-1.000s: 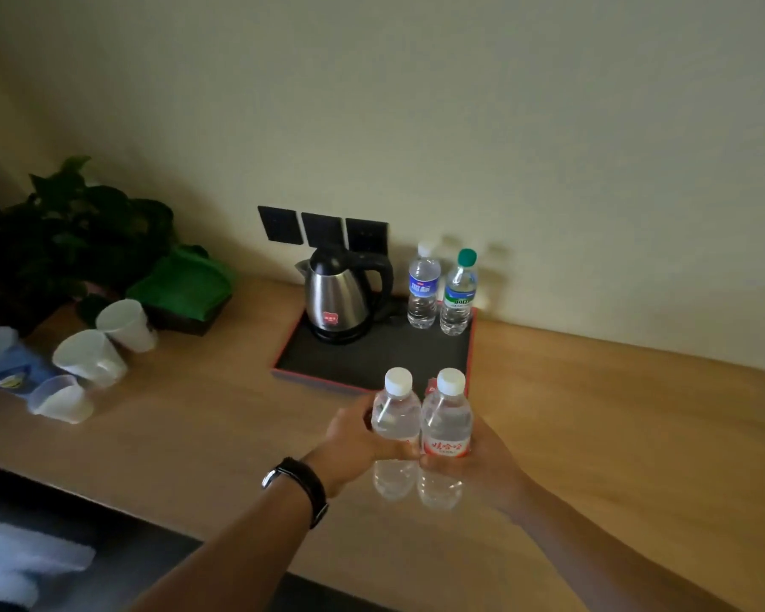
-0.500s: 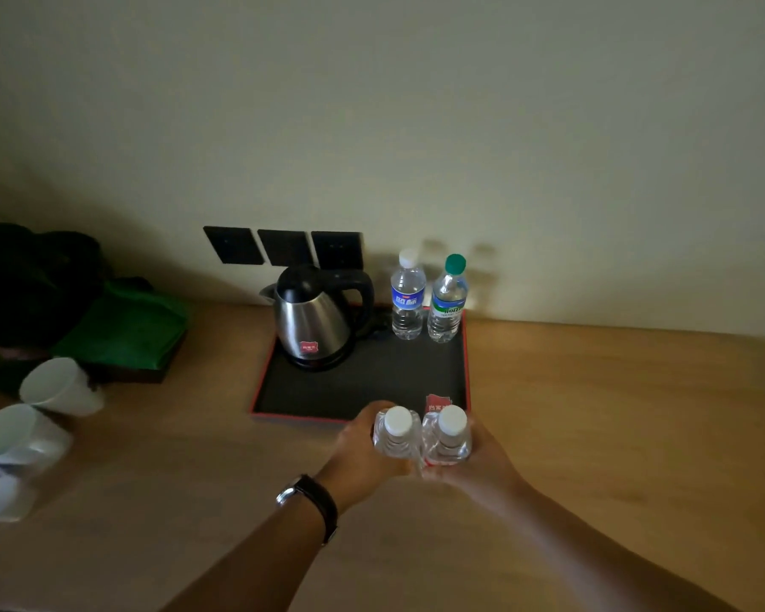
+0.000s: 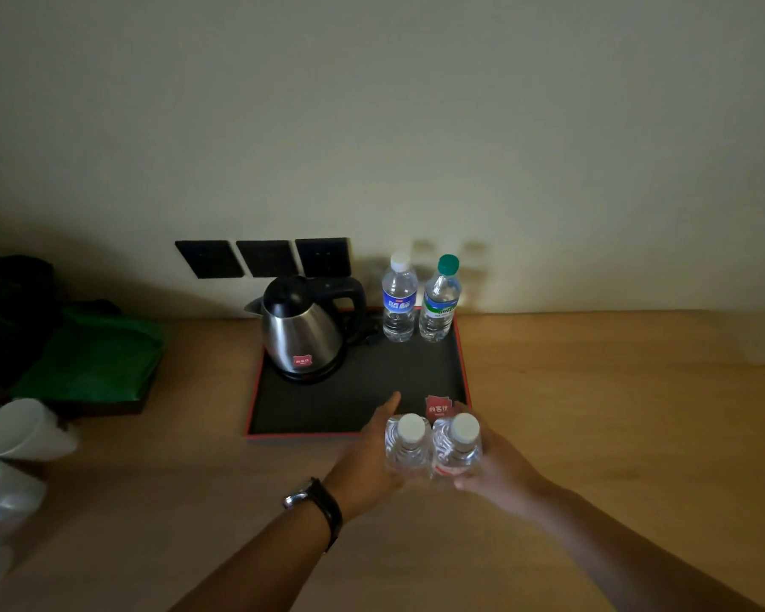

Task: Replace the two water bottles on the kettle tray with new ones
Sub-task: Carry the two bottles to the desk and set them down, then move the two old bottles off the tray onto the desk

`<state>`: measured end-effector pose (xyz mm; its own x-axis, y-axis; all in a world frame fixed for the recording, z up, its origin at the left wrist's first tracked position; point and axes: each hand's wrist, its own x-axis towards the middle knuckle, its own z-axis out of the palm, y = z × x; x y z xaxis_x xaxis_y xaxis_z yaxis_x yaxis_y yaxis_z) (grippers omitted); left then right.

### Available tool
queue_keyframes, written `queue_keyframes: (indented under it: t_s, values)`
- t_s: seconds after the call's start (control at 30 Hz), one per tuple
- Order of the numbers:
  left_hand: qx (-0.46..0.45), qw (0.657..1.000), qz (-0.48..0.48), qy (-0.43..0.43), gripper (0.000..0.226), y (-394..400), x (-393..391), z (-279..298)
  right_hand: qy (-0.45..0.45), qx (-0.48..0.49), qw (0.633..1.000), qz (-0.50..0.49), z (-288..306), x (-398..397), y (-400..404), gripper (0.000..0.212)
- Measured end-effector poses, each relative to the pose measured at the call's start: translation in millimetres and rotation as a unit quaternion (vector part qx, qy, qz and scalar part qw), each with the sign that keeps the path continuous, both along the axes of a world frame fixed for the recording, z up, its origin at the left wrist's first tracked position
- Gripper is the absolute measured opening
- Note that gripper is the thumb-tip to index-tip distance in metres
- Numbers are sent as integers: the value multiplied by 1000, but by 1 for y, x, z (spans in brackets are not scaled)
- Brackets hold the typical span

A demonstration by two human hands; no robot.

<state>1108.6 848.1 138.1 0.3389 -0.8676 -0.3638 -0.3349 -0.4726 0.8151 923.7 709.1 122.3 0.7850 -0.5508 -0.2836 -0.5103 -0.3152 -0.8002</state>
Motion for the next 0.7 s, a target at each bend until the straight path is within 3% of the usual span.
queue_keyframes:
  t_s: [0.13,0.27,0.43,0.6,0.7]
  values:
    - [14,991,-92,-95,100,-3,27,10,25,-100,993,51,9,-1,-18,109]
    - [-8,983,-79,-165,90,-18,46,26,52,-156,985,44,26,14,-37,66]
    - [-96,973,-38,-208,74,-58,65,56,16,-211,976,39,70,60,-69,48]
    - [-167,935,-11,-312,63,-124,89,89,13,-304,952,23,104,120,-113,53]
    - [-134,937,0,-324,69,-161,104,101,64,-293,954,10,110,147,-138,65]
